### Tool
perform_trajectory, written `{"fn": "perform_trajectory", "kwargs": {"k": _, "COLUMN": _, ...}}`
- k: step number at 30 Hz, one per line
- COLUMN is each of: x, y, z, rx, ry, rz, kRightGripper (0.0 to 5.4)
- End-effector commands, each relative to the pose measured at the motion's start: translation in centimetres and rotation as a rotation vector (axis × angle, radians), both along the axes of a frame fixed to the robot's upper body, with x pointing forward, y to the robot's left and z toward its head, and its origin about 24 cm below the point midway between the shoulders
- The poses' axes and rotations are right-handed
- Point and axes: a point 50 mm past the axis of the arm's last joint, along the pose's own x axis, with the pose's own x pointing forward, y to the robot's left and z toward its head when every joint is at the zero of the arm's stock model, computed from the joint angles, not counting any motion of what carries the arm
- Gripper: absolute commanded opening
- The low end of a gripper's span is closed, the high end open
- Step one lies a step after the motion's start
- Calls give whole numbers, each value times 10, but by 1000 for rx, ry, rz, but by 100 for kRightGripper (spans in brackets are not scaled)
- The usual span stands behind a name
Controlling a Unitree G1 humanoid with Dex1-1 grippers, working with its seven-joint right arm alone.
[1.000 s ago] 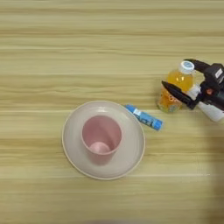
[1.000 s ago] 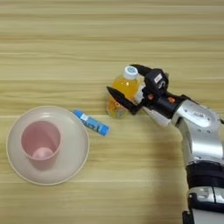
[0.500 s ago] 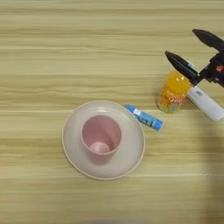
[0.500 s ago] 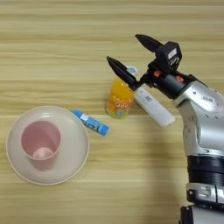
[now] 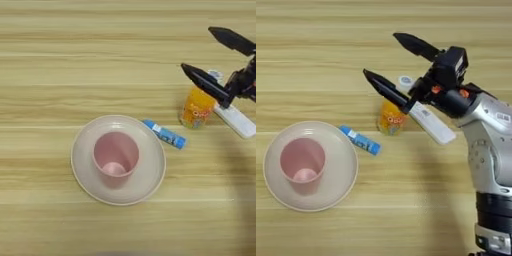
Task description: Move the objects on the table
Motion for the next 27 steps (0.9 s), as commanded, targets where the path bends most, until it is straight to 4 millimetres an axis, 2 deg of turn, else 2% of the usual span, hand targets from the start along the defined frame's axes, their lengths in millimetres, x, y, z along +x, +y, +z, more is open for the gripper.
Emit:
{"fn": "perform_trajectory", "kwargs": {"k": 1, "x": -14, "y": 5, "z": 20, "rx": -59, "ry": -97, "rz": 83, "kRightGripper": 538}}
{"fn": "perform_trajectory", "kwargs": {"k": 5, "x": -26, "y": 7, "z": 15, "rx": -84, "ry": -81, "rz": 172, "kRightGripper": 538}}
{"fn": "perform_trajectory", "kwargs": {"k": 14, "x": -40, "y": 10, "z": -2, "rx": -176, "ry": -25, "rz": 284, "kRightGripper": 538}}
{"fn": "perform_trajectory", "kwargs": {"k": 27, "x": -45, "y": 16, "z": -33, "rx": -328, "ry": 58, "rz": 362, "kRightGripper": 538}}
